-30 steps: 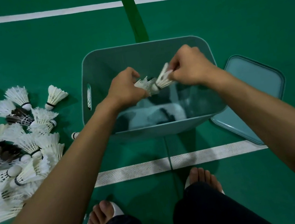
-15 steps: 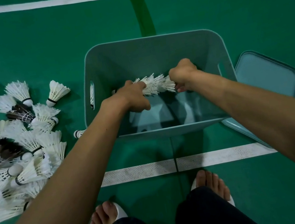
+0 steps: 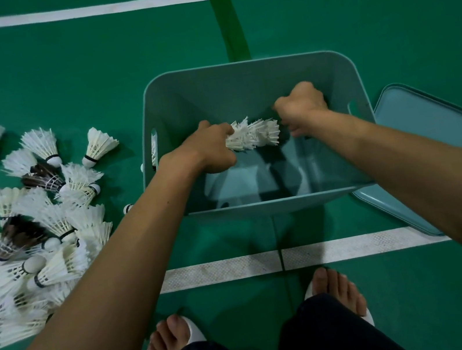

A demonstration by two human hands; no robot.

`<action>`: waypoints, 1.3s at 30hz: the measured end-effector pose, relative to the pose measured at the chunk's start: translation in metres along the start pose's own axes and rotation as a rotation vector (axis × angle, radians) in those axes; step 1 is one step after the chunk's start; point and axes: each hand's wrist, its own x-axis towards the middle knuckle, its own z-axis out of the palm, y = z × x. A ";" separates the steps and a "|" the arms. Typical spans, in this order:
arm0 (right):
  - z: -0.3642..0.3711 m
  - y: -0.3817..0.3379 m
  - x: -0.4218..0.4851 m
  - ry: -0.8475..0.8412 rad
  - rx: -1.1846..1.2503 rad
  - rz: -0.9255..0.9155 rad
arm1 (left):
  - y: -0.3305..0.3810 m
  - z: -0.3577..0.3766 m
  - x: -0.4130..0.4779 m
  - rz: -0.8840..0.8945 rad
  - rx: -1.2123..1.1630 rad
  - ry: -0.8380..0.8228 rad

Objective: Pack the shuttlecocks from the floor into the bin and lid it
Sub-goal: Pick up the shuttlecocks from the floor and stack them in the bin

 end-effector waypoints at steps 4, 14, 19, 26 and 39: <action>-0.023 -0.020 -0.038 0.159 -0.087 -0.129 | 0.007 -0.018 -0.024 0.095 -0.078 0.182; 0.017 -0.106 -0.158 -0.158 0.274 -0.530 | -0.067 -0.052 -0.122 0.072 -0.685 0.814; 0.092 -0.125 -0.222 -0.461 0.077 -0.670 | -0.157 0.004 -0.149 -0.308 -0.558 0.775; 0.156 -0.076 -0.250 -0.570 -0.514 -0.629 | -0.195 0.056 -0.162 -0.595 -0.109 0.613; 0.208 -0.057 -0.212 -0.322 -0.380 -0.641 | -0.196 0.086 -0.150 -0.462 0.047 0.801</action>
